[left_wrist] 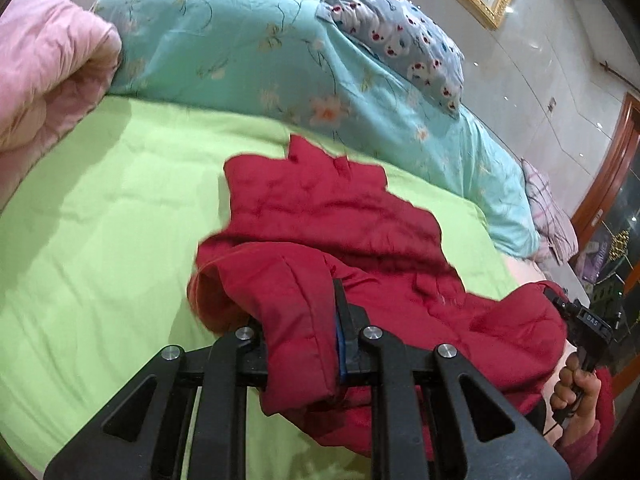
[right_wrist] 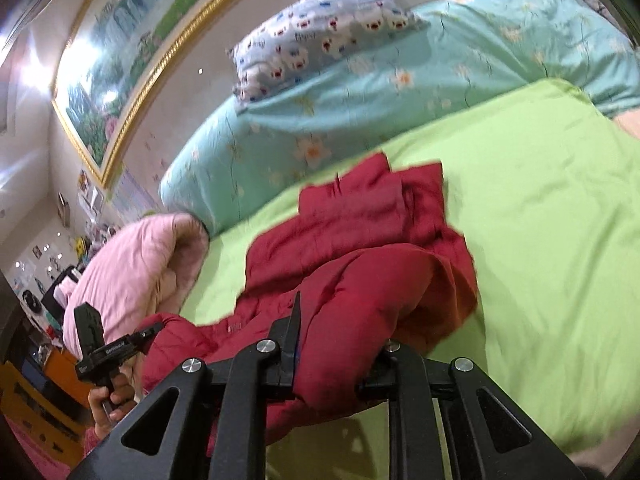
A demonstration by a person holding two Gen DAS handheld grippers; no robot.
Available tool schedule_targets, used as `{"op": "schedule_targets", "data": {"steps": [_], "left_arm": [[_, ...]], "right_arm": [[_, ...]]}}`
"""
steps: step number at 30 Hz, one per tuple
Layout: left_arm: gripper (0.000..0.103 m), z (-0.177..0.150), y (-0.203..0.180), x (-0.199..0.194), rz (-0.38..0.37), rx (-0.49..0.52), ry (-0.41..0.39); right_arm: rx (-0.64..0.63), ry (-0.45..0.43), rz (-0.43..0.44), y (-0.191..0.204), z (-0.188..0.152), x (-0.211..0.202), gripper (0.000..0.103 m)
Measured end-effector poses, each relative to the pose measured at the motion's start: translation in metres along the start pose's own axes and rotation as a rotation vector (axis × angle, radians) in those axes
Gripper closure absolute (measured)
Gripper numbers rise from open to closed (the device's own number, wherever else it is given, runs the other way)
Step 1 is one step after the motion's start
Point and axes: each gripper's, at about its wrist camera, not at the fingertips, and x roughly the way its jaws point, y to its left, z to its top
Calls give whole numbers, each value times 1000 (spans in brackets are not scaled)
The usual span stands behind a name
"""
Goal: Fold large clothes
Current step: 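Lift the hem with both grippers and fold it toward the collar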
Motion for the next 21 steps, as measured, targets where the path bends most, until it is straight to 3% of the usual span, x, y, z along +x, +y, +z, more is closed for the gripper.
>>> {"op": "schedule_targets", "data": {"steps": [10,21], "left_arm": [[86,66,-10,46,50,24,-44],[86,111,-8,122,133,36,-24]], "right_arm": [[-10,-52,-20,2,72,56,86],[-23,-47,-114,-20,118,128,86]]}}
